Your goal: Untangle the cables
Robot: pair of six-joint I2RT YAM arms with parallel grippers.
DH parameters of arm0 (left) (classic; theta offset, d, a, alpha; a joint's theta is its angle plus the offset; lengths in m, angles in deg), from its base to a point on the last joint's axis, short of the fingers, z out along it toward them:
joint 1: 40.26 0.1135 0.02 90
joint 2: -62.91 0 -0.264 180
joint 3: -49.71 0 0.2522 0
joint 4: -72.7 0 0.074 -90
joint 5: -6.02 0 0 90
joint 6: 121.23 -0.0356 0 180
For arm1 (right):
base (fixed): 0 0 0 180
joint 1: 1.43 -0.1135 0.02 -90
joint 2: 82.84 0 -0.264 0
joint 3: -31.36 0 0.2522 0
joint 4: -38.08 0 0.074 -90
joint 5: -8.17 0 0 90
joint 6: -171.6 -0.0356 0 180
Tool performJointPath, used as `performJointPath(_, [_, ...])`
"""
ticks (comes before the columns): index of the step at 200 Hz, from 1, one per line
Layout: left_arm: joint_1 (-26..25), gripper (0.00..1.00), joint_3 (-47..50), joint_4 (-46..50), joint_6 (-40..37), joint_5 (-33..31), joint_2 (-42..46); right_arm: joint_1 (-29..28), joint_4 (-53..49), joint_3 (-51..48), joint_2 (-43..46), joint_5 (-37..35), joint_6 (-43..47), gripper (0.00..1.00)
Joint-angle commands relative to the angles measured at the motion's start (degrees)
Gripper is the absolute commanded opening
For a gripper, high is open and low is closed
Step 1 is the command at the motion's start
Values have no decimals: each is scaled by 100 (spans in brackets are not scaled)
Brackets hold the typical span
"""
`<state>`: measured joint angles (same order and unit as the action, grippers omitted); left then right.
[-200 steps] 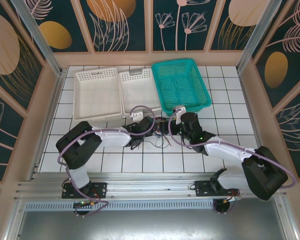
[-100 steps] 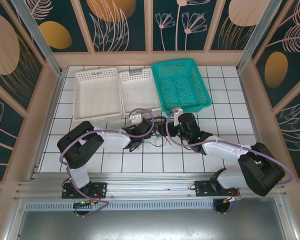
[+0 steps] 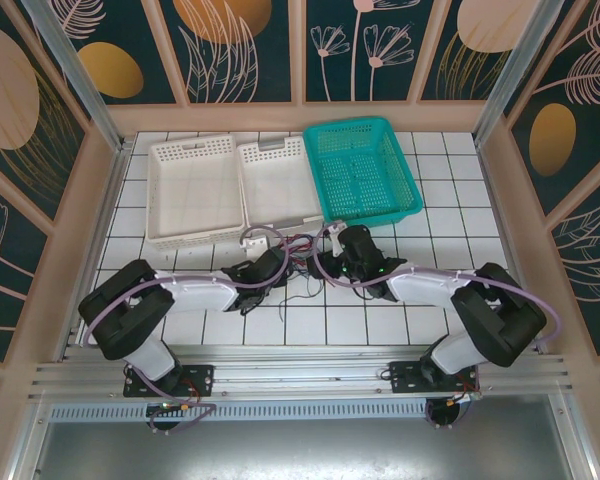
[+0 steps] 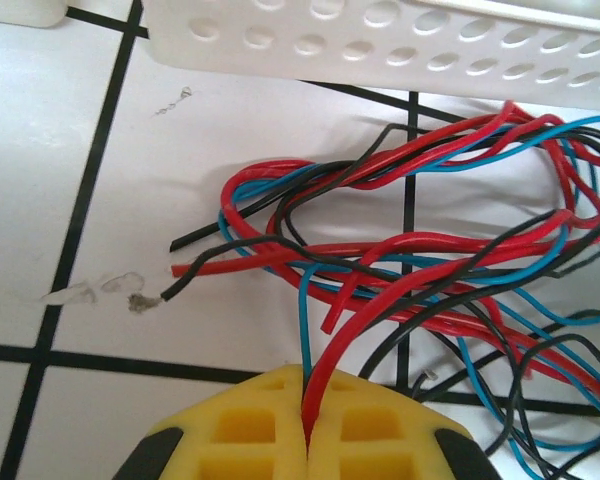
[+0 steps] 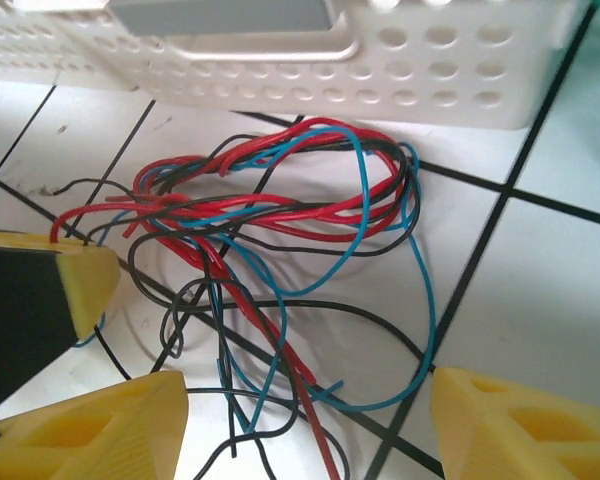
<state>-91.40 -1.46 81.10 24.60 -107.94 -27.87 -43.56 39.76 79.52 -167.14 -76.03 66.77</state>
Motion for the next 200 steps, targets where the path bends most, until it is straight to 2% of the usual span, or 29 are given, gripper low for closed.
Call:
performJointPath(1, [-37, 0, 216, -42, -14, 189, 365, -105, 9, 223, -203, 264, 81, 63])
performJointPath(66, [-50, 0, 858, -791, -505, 943, 1418, -344, 39, 480, -657, 309, -3, 54])
performJointPath(103, [-50, 0, 1035, -813, -814, 1149, 2040, -363, 76, 472, -678, 236, -47, 51])
performJointPath(164, [-55, 0, 1348, -1227, -903, 1655, 2511, -436, 370, 436, -747, 344, -182, 49])
performJointPath(200, [-58, 0, 1386, -1134, -922, 1509, 2775, -470, 297, 510, -860, 197, -214, 32])
